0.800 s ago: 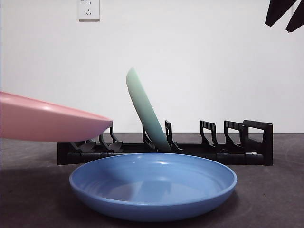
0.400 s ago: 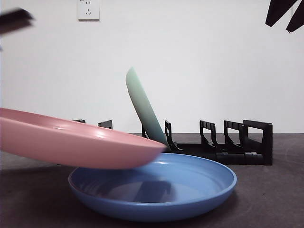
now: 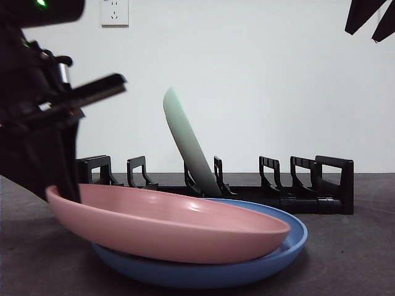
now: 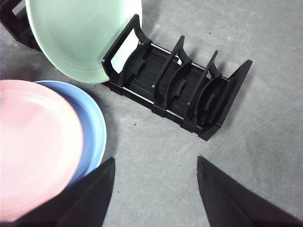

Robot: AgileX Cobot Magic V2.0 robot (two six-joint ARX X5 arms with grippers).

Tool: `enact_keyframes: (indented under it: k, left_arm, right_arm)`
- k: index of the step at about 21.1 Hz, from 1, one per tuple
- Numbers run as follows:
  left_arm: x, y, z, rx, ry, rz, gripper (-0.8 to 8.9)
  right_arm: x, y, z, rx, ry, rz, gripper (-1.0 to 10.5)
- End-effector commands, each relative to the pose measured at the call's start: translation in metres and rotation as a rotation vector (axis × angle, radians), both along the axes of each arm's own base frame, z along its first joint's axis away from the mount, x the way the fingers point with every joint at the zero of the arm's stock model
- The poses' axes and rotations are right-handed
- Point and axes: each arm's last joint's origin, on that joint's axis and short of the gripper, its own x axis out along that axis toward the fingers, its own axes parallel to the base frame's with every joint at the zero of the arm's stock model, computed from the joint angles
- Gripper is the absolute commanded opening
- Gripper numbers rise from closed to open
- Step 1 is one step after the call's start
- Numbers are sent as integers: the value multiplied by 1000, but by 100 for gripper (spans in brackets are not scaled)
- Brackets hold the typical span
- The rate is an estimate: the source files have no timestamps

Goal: Place the plate

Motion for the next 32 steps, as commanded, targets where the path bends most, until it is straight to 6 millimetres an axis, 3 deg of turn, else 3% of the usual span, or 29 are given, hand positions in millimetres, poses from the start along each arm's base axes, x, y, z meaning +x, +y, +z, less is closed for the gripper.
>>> enact_keyframes:
  k: [1, 12, 15, 19, 32]
  left_arm:
    - [8, -12, 2, -4, -27, -7, 16]
    - [21, -23, -15, 55, 7, -47, 44]
    - [20, -23, -15, 59, 13, -48, 159]
    - [18, -21, -16, 80, 38, -49, 224]
    - [24, -26, 12, 113, 30, -114, 224]
  right_arm:
    - [0, 1, 4, -3, -15, 7, 264]
    - [0, 1, 4, -4, -10, 6, 264]
    - [0, 0, 4, -5, -7, 7, 264]
    - [0, 0, 4, -6, -6, 7, 264]
    - [0, 0, 4, -6, -5, 7, 264]
